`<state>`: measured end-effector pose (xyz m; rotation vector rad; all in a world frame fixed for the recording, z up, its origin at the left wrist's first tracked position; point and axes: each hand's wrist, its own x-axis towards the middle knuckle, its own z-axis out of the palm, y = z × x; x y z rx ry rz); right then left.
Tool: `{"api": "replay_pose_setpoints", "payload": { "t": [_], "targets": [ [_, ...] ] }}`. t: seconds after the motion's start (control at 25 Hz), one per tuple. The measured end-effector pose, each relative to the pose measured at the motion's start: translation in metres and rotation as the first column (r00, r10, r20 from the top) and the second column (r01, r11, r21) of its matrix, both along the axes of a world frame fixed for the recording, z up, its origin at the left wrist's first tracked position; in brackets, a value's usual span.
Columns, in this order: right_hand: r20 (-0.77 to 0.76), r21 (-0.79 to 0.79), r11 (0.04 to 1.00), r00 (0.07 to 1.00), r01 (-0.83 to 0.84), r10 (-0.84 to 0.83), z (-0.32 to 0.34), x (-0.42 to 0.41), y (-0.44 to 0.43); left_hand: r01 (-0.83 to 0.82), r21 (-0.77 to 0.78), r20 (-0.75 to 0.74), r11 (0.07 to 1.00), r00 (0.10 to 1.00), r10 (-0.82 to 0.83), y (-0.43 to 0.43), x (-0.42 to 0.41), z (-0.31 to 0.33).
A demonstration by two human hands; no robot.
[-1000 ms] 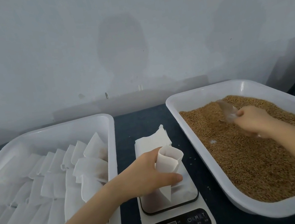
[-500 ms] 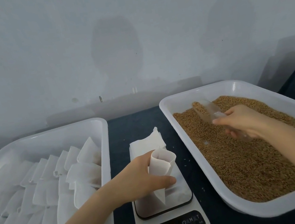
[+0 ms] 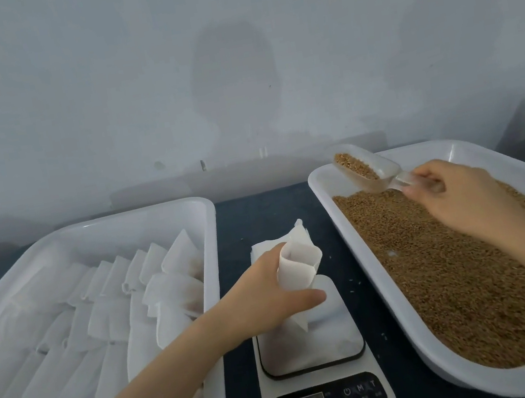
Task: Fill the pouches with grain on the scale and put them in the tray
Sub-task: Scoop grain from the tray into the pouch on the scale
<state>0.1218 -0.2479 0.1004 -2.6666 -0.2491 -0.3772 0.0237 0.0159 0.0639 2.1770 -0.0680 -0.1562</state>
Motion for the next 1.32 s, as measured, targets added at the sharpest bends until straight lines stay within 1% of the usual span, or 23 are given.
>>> {"api": "replay_pose_setpoints", "payload": {
  "t": [0.12, 0.2, 0.36, 0.52, 0.6, 0.76, 0.92, 1.08, 1.32],
  "targets": [
    [0.142, -0.094, 0.994, 0.988, -0.047, 0.06, 0.004, -0.007, 0.004, -0.036, -0.053, 0.015, 0.998, 0.999, 0.037, -0.001, 0.0, 0.002],
    [0.217, -0.124, 0.988, 0.969, -0.09, 0.116, 0.005, -0.01, 0.007, -0.046, -0.046, 0.016, 0.998, 0.999, 0.047, -0.001, 0.0, 0.002],
    [0.32, -0.165, 0.966, 0.915, -0.201, 0.245, 0.005, -0.012, 0.01, -0.078, -0.021, -0.001, 0.997, 0.997, 0.078, -0.001, 0.0, 0.001],
    [0.407, -0.212, 0.933, 0.841, -0.292, 0.356, 0.003, -0.013, 0.011, -0.124, 0.004, 0.003, 0.992, 0.992, 0.124, -0.001, 0.002, 0.003],
    [0.426, -0.247, 0.915, 0.812, -0.319, 0.399, 0.002, -0.013, 0.01, -0.131, 0.021, -0.004, 0.991, 0.991, 0.131, -0.002, 0.002, 0.003],
    [0.436, -0.241, 0.908, 0.798, -0.343, 0.417, 0.001, -0.013, 0.008, -0.137, 0.036, -0.018, 0.99, 0.99, 0.138, -0.001, 0.001, 0.004],
    [0.443, -0.262, 0.894, 0.778, -0.363, 0.446, 0.001, -0.015, 0.01, -0.112, 0.13, 0.012, 0.985, 0.994, 0.111, -0.003, 0.001, 0.004],
    [0.458, -0.293, 0.888, 0.763, -0.355, 0.457, 0.002, -0.018, 0.012, -0.069, 0.131, 0.013, 0.989, 0.998, 0.068, -0.006, 0.0, 0.004],
    [0.502, -0.356, 0.868, 0.713, -0.346, 0.49, 0.008, -0.024, 0.016, -0.065, 0.142, 0.038, 0.988, 0.997, 0.06, -0.009, 0.0, 0.006]
  ]
}}
